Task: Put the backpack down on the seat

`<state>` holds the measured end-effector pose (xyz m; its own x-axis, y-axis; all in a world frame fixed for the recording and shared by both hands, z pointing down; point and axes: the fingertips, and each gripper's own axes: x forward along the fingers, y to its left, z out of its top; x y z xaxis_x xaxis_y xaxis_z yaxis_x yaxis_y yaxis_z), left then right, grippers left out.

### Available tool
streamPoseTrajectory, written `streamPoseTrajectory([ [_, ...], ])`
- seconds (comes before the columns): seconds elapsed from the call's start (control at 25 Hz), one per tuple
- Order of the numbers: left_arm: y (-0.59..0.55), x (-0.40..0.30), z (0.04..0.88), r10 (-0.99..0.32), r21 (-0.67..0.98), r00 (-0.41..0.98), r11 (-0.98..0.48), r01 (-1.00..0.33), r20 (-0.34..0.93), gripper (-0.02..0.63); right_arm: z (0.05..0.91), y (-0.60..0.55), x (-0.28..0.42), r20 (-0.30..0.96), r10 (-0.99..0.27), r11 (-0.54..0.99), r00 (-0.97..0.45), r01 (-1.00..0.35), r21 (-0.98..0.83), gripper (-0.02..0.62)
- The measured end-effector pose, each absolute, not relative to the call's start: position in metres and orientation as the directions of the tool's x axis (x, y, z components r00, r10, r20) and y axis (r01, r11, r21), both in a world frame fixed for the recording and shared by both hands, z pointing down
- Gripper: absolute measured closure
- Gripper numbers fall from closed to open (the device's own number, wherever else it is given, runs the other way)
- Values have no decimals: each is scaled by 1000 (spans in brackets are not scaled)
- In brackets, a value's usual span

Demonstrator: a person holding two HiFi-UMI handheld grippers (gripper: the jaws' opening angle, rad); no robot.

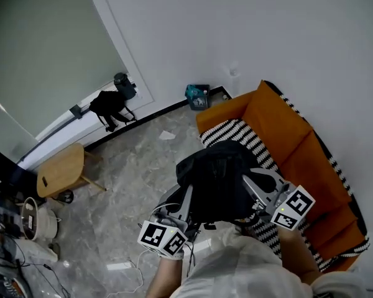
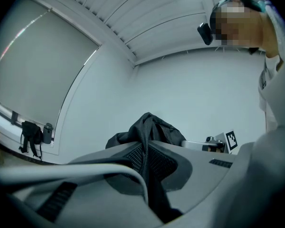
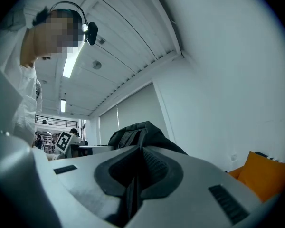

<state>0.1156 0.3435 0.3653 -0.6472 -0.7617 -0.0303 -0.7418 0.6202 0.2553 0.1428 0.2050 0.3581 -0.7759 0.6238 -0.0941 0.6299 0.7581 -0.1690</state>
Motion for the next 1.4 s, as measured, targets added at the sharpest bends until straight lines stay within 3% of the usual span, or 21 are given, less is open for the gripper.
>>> streamPoseTrajectory([
  [0.36,281,13,355,-764,220,-643,618,-755,-58,569,348,144,46,-123,644,741,-755,656,-143,571],
  [0.76,206,-57,346,-837,222,-543,519,-825,-61,569,337,75,-7,-114,533,831,-838,544,-114,571],
  [1.08,115,-118,356,-949,245,-314,294,-924,-43,569,344,4,-35,-93,330,932,-939,340,-125,571],
  [1.4,6,-179,377,-998,281,70,-69,-957,-6,569,365,-72,-65,-49,-21,984,-999,-13,-175,571],
])
